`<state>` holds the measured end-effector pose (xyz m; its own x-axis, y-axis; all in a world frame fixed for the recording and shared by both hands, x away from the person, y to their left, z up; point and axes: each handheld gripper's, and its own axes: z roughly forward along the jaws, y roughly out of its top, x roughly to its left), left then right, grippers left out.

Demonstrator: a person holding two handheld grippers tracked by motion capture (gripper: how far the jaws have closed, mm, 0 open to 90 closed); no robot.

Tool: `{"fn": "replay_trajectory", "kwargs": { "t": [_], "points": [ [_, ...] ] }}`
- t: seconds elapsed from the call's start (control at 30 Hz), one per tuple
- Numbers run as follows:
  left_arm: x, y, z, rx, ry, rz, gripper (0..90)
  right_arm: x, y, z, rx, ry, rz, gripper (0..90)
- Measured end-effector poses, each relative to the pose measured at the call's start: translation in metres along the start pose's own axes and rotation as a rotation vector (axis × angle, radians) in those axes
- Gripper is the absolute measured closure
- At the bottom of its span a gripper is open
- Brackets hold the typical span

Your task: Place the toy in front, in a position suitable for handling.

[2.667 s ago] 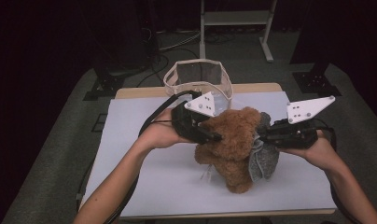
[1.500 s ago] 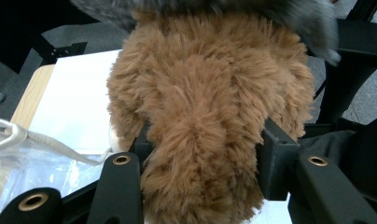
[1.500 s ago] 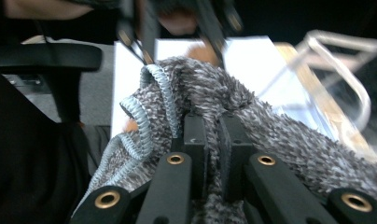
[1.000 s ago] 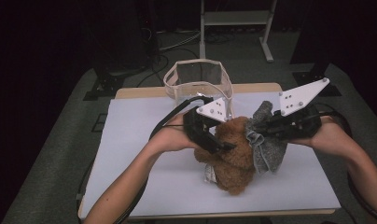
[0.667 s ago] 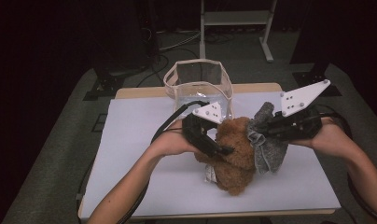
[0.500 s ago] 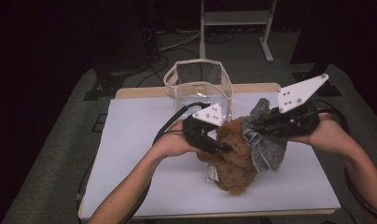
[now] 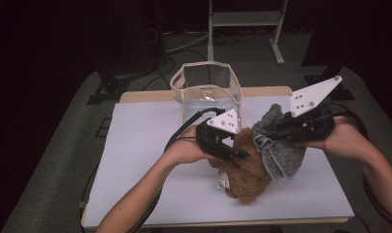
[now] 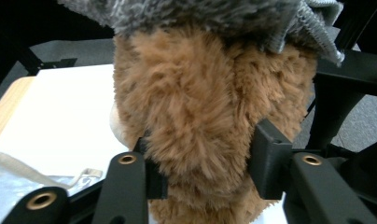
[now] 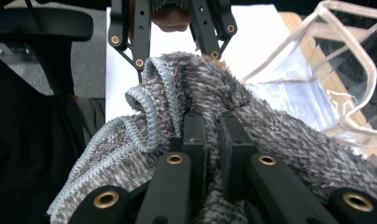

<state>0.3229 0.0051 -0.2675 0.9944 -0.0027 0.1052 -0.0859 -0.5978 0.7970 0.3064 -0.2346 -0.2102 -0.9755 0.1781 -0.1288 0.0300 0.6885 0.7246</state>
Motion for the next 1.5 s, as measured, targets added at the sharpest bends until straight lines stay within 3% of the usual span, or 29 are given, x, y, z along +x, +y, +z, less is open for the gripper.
{"fn": "replay_trajectory", "kwargs": {
  "t": [0.17,0.3,0.43,0.6,0.8,1.2,1.37,1.43,1.5],
  "points": [
    [0.002,-0.005,0.006,0.005,-0.004,-0.045,33.5,0.001,-0.002,0.009,-0.005,-0.017,-0.010,82.2],
    [0.001,-0.007,0.008,0.008,0.017,-0.031,50.4,0.001,-0.001,0.015,-0.020,-0.011,-0.012,82.2],
    [0.002,-0.006,0.008,-0.005,0.013,-0.030,60.9,0.002,-0.003,0.010,-0.029,-0.020,-0.008,82.1],
    [0.001,-0.002,0.013,0.013,0.025,-0.011,62.2,0.003,-0.009,0.008,-0.032,-0.036,-0.005,82.1],
    [0.003,-0.002,0.014,-0.029,-0.001,-0.013,67.2,0.007,-0.012,-0.001,-0.021,-0.050,-0.017,82.0],
    [0.004,-0.002,0.008,-0.049,0.030,-0.031,67.1,0.012,-0.047,-0.029,-0.018,-0.051,0.049,81.8],
    [0.003,-0.003,0.006,-0.045,0.031,-0.029,66.5,0.010,-0.041,-0.026,-0.014,-0.051,0.042,81.8],
    [0.004,-0.003,0.006,-0.040,0.019,-0.024,65.7,0.009,-0.030,-0.017,-0.055,-0.031,0.024,81.8],
    [0.003,-0.004,0.006,-0.031,0.019,-0.025,64.6,0.009,-0.024,-0.011,-0.059,-0.019,0.010,81.9]
  ]
}}
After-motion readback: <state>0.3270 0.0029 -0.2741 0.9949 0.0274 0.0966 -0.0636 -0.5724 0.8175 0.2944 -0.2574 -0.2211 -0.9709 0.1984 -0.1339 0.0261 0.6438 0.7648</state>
